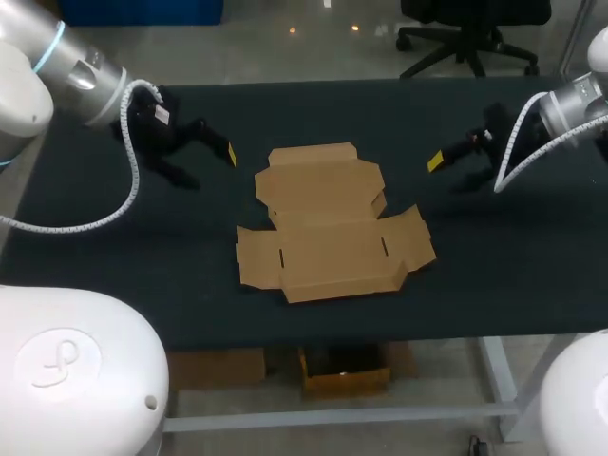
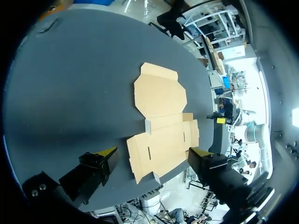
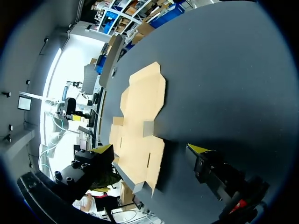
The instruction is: Assemble the packaging by folding the flat box into shape, placing the metal phone stand inside, and closing the box properly
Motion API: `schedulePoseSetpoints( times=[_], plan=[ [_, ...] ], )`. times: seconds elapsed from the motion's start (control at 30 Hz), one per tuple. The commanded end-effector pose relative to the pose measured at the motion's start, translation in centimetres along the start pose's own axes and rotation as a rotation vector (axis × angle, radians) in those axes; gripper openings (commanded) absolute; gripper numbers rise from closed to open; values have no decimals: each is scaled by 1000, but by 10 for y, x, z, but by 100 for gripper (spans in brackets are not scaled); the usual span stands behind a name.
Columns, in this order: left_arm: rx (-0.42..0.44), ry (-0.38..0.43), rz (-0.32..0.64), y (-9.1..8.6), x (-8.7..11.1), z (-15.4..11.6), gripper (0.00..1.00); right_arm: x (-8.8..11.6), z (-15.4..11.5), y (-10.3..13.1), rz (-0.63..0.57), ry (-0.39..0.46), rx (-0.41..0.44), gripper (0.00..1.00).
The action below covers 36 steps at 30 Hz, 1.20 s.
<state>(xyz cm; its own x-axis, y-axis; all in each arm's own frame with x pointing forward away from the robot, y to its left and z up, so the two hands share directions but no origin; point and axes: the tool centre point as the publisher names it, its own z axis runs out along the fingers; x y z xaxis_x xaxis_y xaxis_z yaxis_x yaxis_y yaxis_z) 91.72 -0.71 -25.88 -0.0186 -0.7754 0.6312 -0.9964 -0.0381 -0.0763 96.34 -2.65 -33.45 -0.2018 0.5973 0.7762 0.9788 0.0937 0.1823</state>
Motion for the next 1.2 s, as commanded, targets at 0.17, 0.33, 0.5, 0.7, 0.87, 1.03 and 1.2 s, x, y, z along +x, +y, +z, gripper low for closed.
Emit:
schedulePoseSetpoints(
  times=[0.17,0.33,0.5,0.7,0.87,1.03,1.2],
  plan=[
    [-4,-4,-1,-1,1,-1,100,-4,21,25,23,57,29,100],
    [-4,-4,-1,-1,1,-1,100,2,28,31,47,61,14,100],
    [-4,-4,-1,-1,1,-1,100,2,29,32,75,65,13,100],
    [-4,-4,-1,-1,1,-1,100,2,29,32,75,65,13,100],
    [-14,1,12,-3,1,1,100,1,31,31,86,60,14,100],
    [-15,-2,24,-9,5,5,100,-4,39,36,100,92,20,100],
    [-16,-11,28,-10,6,4,100,0,52,52,123,86,13,100]
  ],
)
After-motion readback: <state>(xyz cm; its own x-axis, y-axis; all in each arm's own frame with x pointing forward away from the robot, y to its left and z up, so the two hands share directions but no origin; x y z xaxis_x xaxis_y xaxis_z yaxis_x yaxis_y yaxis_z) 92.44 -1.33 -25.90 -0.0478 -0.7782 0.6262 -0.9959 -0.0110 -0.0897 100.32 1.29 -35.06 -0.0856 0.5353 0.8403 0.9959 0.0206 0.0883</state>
